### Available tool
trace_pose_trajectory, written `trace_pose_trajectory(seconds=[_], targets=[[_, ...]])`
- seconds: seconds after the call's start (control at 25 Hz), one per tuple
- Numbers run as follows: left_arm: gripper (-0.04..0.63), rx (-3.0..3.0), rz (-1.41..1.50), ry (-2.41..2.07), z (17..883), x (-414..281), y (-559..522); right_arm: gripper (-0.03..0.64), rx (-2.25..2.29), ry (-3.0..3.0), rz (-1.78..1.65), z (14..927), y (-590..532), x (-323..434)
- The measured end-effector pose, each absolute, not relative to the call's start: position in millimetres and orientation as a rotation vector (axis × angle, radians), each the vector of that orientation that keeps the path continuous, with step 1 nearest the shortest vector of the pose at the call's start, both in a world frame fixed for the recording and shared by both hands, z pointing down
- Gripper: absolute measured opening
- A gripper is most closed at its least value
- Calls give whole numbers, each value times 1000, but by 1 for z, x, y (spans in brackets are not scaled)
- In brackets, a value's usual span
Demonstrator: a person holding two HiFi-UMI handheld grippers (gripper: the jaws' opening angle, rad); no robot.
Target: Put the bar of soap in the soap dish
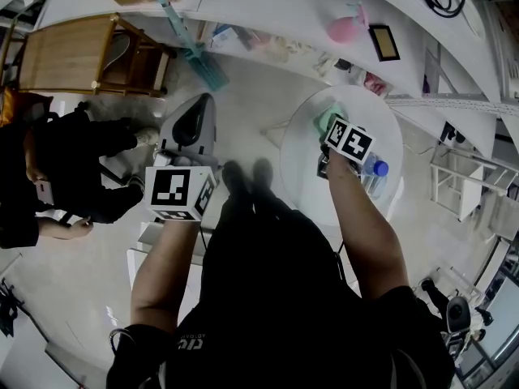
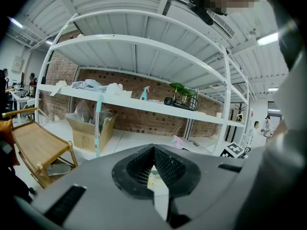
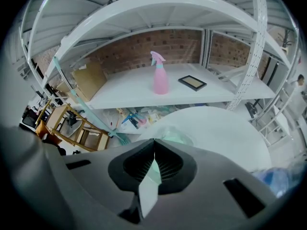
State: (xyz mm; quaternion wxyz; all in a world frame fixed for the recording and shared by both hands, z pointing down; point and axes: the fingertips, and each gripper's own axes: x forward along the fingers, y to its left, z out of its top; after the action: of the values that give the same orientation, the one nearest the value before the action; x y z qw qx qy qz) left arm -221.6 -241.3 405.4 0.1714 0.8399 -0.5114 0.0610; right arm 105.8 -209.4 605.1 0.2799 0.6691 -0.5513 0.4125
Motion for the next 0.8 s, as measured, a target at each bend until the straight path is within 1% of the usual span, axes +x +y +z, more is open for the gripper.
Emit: trace_pose_trajectory(seconds=[0.28, 0.52, 0.8], targets=[[6, 2436, 146, -1442, 386, -220, -223, 15, 1826, -1638, 1030, 555, -202, 81], [6, 2474, 120, -1428, 366, -219, -196, 15, 1866, -1812, 984, 495, -185, 56], [6, 2514, 102, -1392, 350, -218, -165, 15, 1868, -2046, 809, 420, -155, 22]])
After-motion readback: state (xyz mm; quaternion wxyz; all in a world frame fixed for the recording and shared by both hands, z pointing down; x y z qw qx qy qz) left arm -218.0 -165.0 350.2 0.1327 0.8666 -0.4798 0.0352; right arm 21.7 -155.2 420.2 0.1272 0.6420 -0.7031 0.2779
